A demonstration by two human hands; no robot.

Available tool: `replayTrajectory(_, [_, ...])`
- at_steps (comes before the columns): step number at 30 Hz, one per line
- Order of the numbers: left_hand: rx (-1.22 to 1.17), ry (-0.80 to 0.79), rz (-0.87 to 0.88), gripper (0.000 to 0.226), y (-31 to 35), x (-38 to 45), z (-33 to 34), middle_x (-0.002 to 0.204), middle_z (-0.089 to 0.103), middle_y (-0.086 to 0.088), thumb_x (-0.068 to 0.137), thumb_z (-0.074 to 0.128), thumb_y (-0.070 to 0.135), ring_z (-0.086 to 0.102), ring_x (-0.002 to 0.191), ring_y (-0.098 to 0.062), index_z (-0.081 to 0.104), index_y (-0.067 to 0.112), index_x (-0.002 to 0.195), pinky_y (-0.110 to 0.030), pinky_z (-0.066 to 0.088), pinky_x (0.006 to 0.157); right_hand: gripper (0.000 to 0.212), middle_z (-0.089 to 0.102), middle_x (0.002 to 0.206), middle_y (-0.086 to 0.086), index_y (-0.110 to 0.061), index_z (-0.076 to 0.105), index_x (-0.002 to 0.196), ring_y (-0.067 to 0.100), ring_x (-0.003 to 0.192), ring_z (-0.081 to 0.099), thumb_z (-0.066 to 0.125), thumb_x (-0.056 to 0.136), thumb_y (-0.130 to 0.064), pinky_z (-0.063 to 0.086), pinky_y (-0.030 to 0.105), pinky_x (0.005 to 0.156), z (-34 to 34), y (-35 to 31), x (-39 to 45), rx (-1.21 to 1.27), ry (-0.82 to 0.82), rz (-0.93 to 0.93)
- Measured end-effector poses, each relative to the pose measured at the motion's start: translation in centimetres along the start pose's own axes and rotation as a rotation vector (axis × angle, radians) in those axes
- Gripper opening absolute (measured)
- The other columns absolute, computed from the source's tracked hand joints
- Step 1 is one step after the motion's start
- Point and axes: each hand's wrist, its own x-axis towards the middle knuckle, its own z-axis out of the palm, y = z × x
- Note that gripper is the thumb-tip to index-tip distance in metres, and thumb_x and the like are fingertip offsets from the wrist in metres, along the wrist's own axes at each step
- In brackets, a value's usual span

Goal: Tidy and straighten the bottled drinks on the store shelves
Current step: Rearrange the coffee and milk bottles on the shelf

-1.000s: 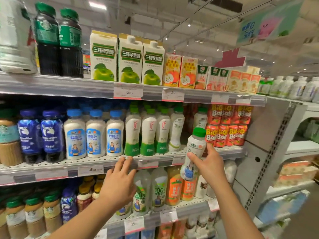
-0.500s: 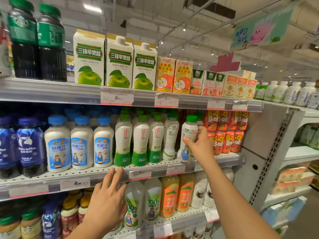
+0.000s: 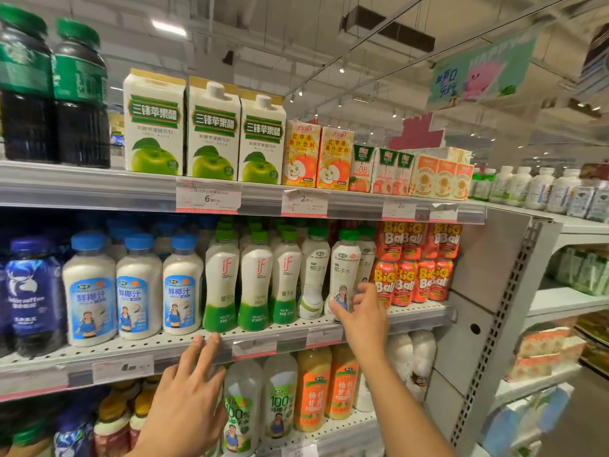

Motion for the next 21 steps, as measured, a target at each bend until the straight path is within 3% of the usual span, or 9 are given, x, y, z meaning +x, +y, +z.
replayTrajectory(4, [0.008, 0.011, -0.005, 0.039, 0.3, 0.0, 0.0, 0.151, 0.048, -0.017, 0.058, 0.062, 0.05, 0.051, 0.131, -0.043, 0.069, 0.024, 0.086, -0.049, 0.057, 0.073, 0.041, 0.063, 0.106, -0.005, -0.018, 0.06, 0.112, 0.014, 0.092, 0.057, 0.082, 0.085, -0.039, 0.037, 0.027, 0.075, 0.9, 0.2, -0.2, -0.003, 0.019, 0.001])
replayTrajectory(10, [0.005, -0.005, -0.017, 0.044, 0.4, -0.1, -0.2, 0.151, 0.049, -0.016, 0.052, 0.076, 0.051, 0.053, 0.131, -0.042, 0.071, 0.025, 0.087, -0.049, 0.059, 0.071, 0.039, 0.068, 0.11, 0.001, -0.012, 0.066, 0.117, 0.02, 0.099, 0.063, 0.078, 0.089, -0.036, 0.053, 0.035, 0.085, 1.5, 0.1, 0.3, -0.013, 0.015, -0.024])
replayTrajectory(15, [-0.01, -0.025, -0.015, 0.045, 0.3, -0.2, -1.1, 0.151, 0.049, -0.014, 0.053, 0.074, 0.052, 0.053, 0.132, -0.04, 0.072, 0.025, 0.089, -0.049, 0.06, 0.071, 0.044, 0.065, 0.121, 0.01, -0.008, 0.069, 0.128, 0.027, 0.11, 0.062, 0.075, 0.093, -0.034, 0.05, 0.041, 0.094, 2.2, -0.1, -0.1, -0.038, 0.037, -0.014])
replayTrajectory(18, [0.01, -0.028, -0.027, 0.05, 0.9, -0.4, -2.0, 0.151, 0.049, -0.014, 0.052, 0.073, 0.056, 0.053, 0.132, -0.04, 0.073, 0.025, 0.092, -0.051, 0.059, 0.07, 0.034, 0.069, 0.111, 0.014, -0.007, 0.073, 0.118, 0.032, 0.105, 0.063, 0.075, 0.093, -0.029, 0.049, 0.04, 0.087, 2.6, 0.2, 0.3, -0.086, 0.052, -0.028])
replayTrajectory(19, [0.013, -0.035, -0.024, 0.052, 1.1, -0.4, -2.4, 0.155, 0.043, -0.014, 0.057, 0.07, 0.056, 0.048, 0.137, -0.041, 0.072, 0.023, 0.097, -0.053, 0.058, 0.076, 0.031, 0.071, 0.105, 0.015, -0.006, 0.075, 0.113, 0.034, 0.101, 0.063, 0.075, 0.092, -0.029, 0.048, 0.04, 0.082, 2.7, 0.5, 0.8, -0.115, 0.056, -0.051])
replayTrajectory(21, [-0.027, -0.04, -0.01, 0.055, 1.3, -0.4, -2.9, 0.168, 0.014, -0.01, 0.075, 0.059, 0.052, 0.017, 0.153, -0.041, 0.062, 0.019, 0.12, -0.059, 0.045, 0.099, 0.026, 0.071, 0.09, 0.018, -0.006, 0.076, 0.101, 0.037, 0.089, 0.065, 0.077, 0.091, -0.03, 0.046, 0.04, 0.071, 3.3, 1.1, 1.6, -0.186, 0.049, -0.094])
